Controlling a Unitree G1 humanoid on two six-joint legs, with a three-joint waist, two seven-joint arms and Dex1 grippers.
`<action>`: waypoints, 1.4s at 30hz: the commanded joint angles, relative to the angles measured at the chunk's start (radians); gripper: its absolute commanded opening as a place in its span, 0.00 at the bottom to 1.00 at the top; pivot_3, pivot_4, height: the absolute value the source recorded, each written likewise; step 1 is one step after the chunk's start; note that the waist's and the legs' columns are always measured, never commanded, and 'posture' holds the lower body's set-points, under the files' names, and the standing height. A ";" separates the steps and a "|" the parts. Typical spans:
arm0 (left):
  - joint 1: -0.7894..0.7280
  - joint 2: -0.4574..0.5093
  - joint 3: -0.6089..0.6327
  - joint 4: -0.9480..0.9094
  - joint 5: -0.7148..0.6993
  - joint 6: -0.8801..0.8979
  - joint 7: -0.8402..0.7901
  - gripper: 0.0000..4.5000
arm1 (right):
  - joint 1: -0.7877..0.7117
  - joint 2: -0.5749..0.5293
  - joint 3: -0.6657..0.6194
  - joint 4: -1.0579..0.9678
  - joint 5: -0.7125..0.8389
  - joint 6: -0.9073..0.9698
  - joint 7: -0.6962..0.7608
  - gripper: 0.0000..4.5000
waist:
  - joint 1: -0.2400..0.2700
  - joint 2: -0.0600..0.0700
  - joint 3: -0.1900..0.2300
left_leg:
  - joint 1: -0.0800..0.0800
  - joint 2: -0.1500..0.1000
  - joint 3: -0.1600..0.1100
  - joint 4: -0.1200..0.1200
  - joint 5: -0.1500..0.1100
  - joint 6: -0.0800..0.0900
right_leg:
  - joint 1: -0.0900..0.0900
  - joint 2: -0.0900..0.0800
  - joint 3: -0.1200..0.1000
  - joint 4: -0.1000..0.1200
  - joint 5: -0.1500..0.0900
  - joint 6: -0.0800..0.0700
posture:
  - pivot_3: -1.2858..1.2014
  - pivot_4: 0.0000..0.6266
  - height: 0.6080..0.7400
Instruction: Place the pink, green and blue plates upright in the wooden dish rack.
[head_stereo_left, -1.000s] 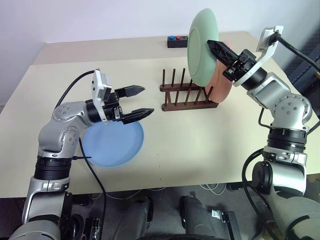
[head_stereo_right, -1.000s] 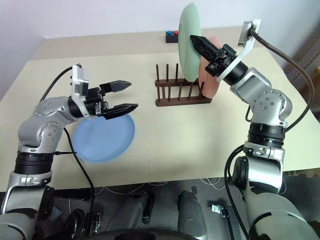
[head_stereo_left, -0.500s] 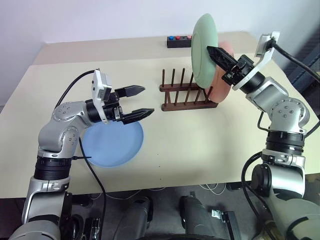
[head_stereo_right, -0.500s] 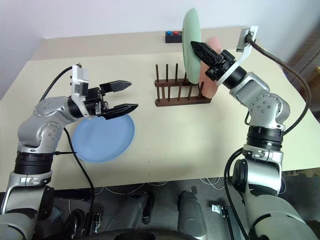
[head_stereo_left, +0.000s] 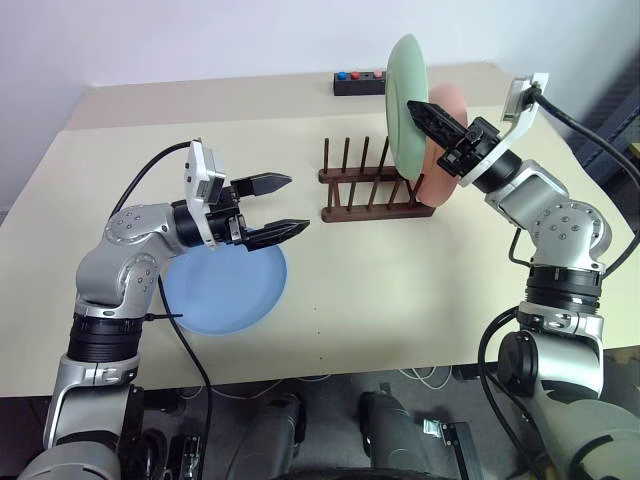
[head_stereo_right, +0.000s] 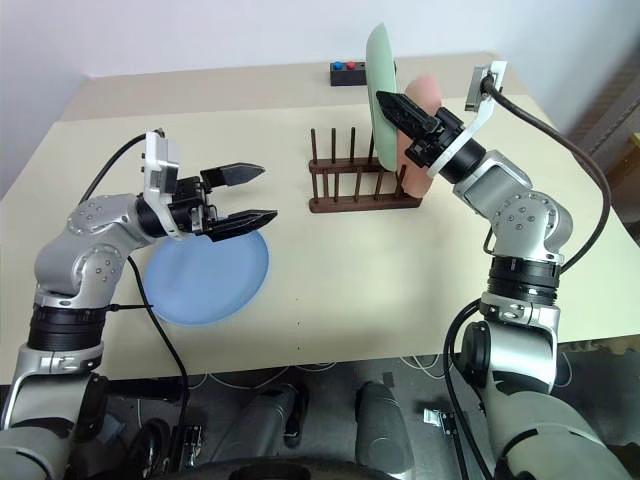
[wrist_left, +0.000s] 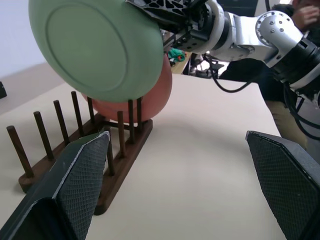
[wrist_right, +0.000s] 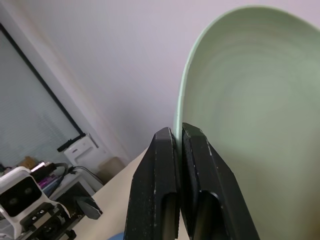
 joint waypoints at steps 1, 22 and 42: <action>-0.005 0.006 0.018 -0.025 -0.021 0.000 -0.003 1.00 | -0.057 0.000 -0.033 -0.054 0.051 0.007 -0.016 0.01 | 0.000 0.000 0.000 | 0.000 0.000 0.000 0.000 0.000 0.000 | 0.000 0.000 0.000 0.000 0.000 0.000 | 0.52 0.24 1.00; -0.009 0.005 0.016 -0.022 -0.019 -0.002 -0.002 1.00 | -0.028 0.021 -0.036 -0.041 0.058 0.007 -0.038 0.01 | 0.001 0.000 0.000 | 0.000 0.000 0.000 0.000 0.000 0.000 | 0.000 0.000 0.000 0.000 0.000 0.000 | 0.52 0.24 1.00; -0.010 -0.001 0.010 -0.026 -0.018 -0.001 0.002 1.00 | -0.069 0.033 -0.059 -0.021 0.069 -0.014 -0.089 0.01 | 0.001 0.000 0.000 | 0.000 0.000 0.000 0.000 0.000 0.000 | 0.000 0.000 0.000 0.000 0.000 0.000 | 0.52 0.24 1.00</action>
